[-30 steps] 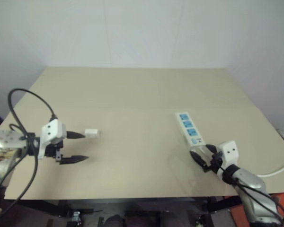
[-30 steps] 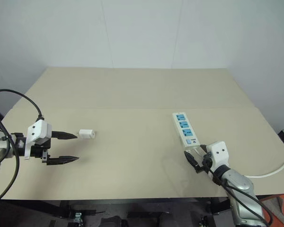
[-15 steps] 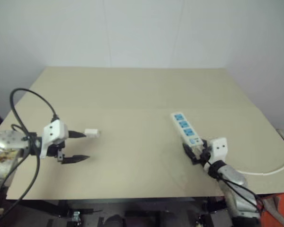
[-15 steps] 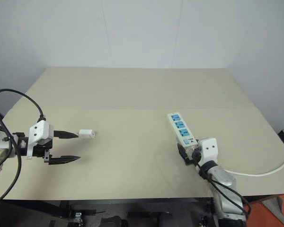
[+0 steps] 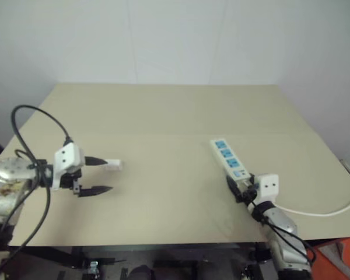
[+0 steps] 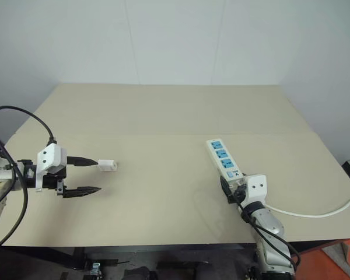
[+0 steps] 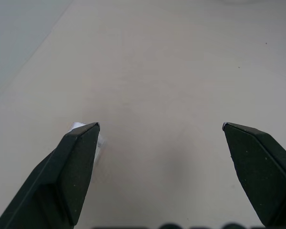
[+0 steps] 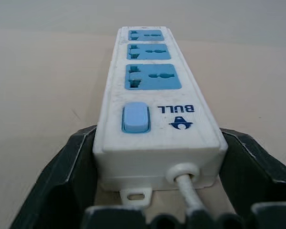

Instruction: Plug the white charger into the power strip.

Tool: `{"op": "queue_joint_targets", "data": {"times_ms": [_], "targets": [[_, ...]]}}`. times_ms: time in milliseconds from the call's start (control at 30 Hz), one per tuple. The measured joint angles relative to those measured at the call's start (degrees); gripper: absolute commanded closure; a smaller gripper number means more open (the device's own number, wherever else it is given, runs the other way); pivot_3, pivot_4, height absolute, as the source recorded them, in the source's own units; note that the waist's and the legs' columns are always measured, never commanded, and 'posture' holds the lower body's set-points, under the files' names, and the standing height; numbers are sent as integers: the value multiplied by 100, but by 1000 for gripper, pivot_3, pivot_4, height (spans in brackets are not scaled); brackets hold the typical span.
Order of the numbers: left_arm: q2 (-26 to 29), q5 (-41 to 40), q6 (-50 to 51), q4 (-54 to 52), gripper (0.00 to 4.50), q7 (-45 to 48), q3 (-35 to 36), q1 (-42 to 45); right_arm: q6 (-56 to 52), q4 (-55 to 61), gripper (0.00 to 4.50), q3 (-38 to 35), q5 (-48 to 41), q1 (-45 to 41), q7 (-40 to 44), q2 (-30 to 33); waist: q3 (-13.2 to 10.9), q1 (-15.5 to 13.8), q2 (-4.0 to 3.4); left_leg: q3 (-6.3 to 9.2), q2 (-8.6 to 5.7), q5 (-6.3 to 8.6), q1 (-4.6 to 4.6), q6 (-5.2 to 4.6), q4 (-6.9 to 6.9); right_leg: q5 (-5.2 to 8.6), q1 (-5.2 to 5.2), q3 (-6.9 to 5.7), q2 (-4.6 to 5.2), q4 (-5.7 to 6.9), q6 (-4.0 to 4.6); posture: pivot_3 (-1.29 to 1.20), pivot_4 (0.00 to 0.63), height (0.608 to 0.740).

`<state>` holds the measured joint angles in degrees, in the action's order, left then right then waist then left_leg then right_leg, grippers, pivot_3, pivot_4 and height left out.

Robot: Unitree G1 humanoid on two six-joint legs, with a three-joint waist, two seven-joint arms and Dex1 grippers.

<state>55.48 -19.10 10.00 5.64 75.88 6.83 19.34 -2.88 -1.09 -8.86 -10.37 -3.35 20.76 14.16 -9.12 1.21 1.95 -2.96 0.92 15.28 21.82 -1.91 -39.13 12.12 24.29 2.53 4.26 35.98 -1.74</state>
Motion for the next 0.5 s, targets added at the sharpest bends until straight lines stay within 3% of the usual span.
{"op": "queue_joint_targets", "data": {"times_ms": [200, 367, 500], "targets": [[-82, 517, -231, 498, 0, 98, -646, 1229, 16, -74, 1103, 21, 8, -33, 66, 122, 7, -15, 12, -10, -11, 0, -4, 0, -5, 0, -9, -1, -6, -3, 0, 0, 150, 740], [-199, 1770, -659, 1602, 0, 437, -1861, 2703, 30, -113, 1103, 85, 12, -74, 176, 272, 8, -15, 13, -17, -11, 0, 5, 0, -6, 0, -6, 0, -18, -3, -1, 0, 150, 740], [-985, 2884, -1131, 3326, 0, 859, -2947, 4357, -90, -142, 1103, 112, 10, -132, 183, 364, 9, -29, 18, -16, -9, 0, 15, -1, -16, 1, -7, -2, -26, -10, -4, 0, 150, 740]]}}
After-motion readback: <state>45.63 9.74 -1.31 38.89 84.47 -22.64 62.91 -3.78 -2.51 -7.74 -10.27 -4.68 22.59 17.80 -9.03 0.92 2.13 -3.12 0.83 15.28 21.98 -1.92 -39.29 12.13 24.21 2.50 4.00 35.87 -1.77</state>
